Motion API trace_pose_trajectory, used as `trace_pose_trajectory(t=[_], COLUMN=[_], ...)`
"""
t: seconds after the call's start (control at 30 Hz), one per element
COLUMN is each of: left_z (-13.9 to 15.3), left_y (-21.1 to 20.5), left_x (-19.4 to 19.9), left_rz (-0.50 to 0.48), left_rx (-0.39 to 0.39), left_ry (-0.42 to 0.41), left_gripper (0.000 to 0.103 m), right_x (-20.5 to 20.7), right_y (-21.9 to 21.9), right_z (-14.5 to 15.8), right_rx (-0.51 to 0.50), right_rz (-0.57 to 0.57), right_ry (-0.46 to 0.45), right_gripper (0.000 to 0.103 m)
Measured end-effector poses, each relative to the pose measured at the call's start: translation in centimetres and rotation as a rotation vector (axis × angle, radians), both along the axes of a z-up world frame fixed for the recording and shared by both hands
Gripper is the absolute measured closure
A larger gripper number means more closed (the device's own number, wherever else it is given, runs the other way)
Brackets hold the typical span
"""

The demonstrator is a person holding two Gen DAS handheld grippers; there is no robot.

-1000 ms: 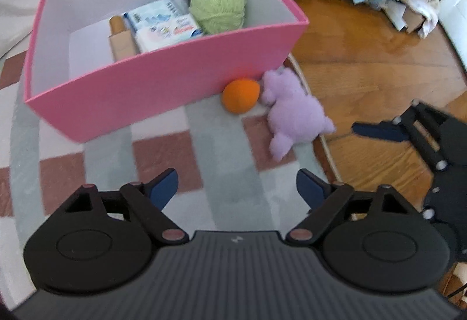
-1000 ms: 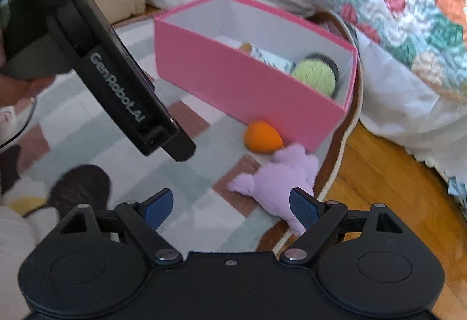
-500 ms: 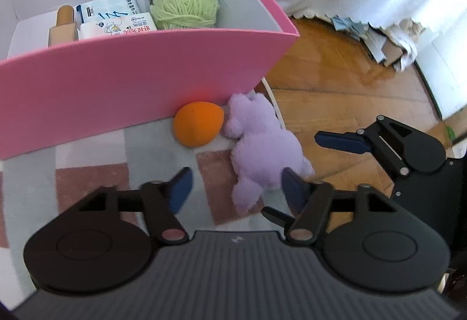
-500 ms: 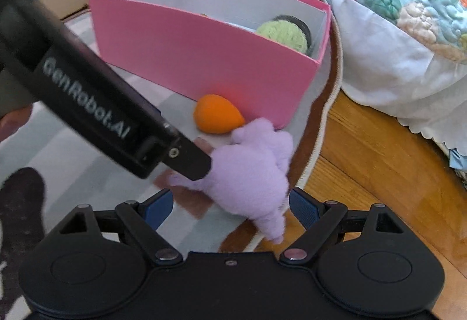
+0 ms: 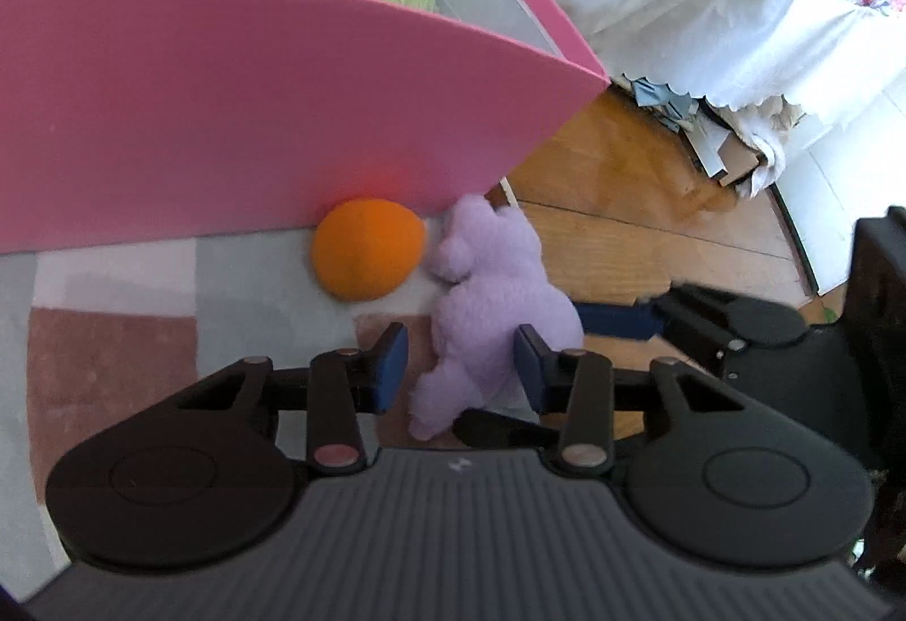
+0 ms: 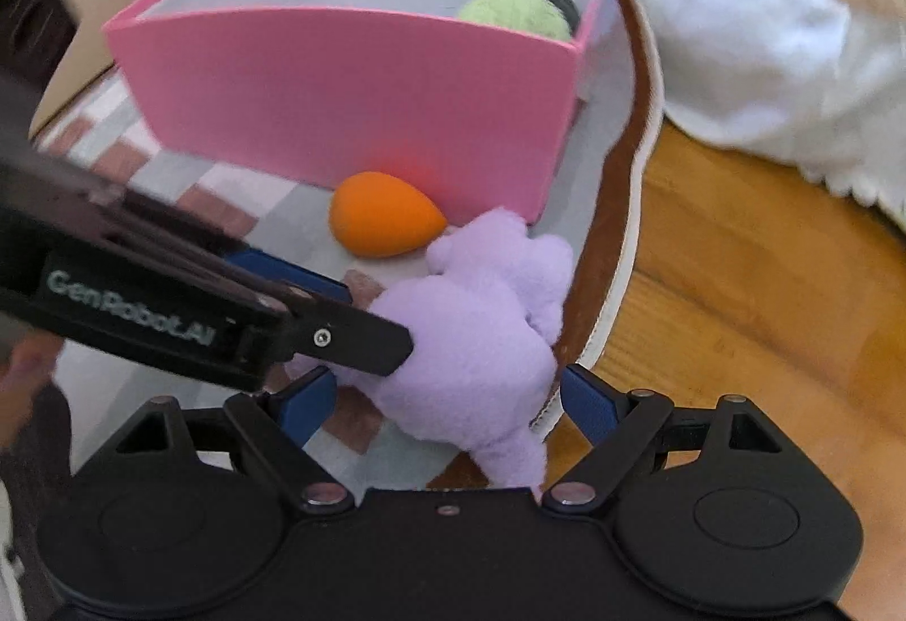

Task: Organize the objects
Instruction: 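Lower the left tool onto the purple plush toy and close on it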

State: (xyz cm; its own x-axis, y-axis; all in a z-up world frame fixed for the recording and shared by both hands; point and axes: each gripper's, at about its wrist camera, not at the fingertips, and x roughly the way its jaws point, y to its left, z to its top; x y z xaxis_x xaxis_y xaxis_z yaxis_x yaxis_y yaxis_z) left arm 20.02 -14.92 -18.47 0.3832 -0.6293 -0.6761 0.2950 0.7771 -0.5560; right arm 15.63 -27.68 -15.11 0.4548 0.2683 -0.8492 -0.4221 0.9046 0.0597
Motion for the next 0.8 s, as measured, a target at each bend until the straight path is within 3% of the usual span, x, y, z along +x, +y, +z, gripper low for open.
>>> trace_pose_trajectory(t=[0.1, 0.3, 0.47, 0.63, 0.8], left_z=[-0.1, -0.1, 0.6, 1.3, 0.7], left_y=[-0.1, 0.6, 1.7, 3.5, 4.5], left_x=[0.0, -0.1, -1.0, -3.1, -4.1], left_rz=[-0.024, -0.036, -0.050, -0.081, -0.066], left_rx=[-0.005, -0.051, -0.068, -0.015, 0.021], left_ry=[0.004, 0.037, 0.076, 0.115, 0.166], left_gripper=[0.063, 0.063, 0.063, 0.063, 0.060], right_x=[0.4, -0.8, -2.3, -4.1, -5.3], right_y=[-0.3, 0.8, 1.2, 1.8, 3.2], right_z=[-0.5, 0.0, 0.8, 1.2, 0.8], right_rx=[0.043, 0.027, 0.048, 0.128, 0.141], right_rz=[-0.063, -0.116, -0.117, -0.084, -0.025], right_ry=[0.037, 0.005, -0.014, 0.020, 0.051], right_gripper=[0.014, 0.027, 0.030, 0.031, 0.031])
